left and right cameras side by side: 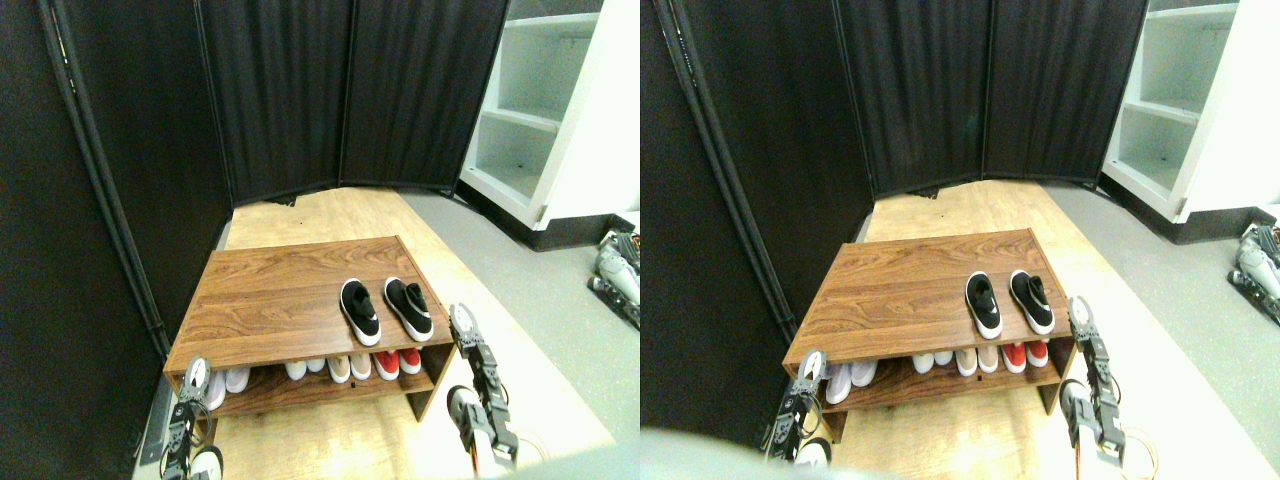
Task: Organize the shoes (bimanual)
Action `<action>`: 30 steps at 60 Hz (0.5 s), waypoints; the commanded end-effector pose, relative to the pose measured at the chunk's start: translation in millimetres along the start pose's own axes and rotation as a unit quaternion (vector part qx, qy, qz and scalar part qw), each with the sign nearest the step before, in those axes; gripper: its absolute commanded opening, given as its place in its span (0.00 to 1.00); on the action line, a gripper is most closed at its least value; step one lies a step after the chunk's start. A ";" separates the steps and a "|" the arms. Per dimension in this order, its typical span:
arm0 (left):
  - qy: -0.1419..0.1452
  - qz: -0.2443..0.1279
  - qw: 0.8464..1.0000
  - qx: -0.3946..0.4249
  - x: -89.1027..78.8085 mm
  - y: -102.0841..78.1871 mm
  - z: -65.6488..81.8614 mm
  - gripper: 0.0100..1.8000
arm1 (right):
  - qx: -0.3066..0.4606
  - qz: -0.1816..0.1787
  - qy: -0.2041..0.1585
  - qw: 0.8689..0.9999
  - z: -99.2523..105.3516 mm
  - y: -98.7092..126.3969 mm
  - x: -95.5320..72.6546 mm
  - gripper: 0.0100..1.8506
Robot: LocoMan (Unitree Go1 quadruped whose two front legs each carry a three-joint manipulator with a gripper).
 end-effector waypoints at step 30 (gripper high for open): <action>-0.019 -0.012 1.000 0.002 5.8 -5.6 -1.5 0.00 | -0.010 -0.036 0.022 0.999 -23.3 -26.0 63.0 0.00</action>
